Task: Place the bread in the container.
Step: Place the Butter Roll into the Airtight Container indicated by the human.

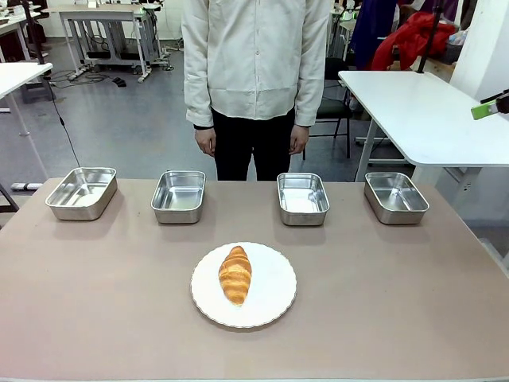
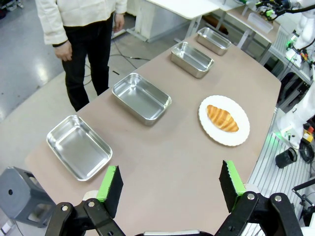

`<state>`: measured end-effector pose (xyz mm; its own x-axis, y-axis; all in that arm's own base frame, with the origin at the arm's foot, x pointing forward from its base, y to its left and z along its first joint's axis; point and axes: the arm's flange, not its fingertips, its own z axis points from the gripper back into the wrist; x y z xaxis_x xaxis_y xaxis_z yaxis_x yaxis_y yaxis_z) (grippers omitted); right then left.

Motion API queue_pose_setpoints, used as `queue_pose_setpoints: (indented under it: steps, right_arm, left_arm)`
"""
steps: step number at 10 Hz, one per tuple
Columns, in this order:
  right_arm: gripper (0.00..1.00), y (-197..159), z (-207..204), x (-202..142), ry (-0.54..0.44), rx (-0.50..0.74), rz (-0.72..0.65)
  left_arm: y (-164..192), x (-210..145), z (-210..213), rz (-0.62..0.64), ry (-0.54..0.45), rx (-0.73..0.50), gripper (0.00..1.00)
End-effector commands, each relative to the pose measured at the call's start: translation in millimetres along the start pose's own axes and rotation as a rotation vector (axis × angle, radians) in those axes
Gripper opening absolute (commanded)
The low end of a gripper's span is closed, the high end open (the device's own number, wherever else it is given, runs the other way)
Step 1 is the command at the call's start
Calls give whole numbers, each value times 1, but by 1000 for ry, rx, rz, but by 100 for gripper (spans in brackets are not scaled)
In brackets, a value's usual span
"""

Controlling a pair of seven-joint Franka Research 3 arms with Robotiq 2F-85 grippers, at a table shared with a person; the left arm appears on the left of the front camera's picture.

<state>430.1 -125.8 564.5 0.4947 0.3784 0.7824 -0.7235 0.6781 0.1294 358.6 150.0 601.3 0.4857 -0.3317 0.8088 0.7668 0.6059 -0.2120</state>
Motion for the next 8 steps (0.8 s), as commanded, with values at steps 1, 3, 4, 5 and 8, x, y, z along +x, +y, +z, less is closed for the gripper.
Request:
queue_pose_setpoints:
  steps: [1, 3, 4, 5, 8]
  right_arm:
    - [100, 0, -1, 1, -18, 6, 7]
    - [100, 0, -1, 1, -18, 6, 7]
    - [100, 0, -1, 1, -18, 6, 7]
    - [100, 0, -1, 1, -18, 6, 7]
    - [100, 0, -1, 1, -18, 6, 7]
  left_arm:
    - [-2, 1, 1, -15, -10, -7, 100]
    - [-2, 1, 1, -15, -10, -7, 100]
    - [-2, 1, 1, -15, -10, -7, 100]
    - [-2, 1, 1, -15, -10, -7, 100]
    - [-2, 1, 1, -15, -10, -7, 100]
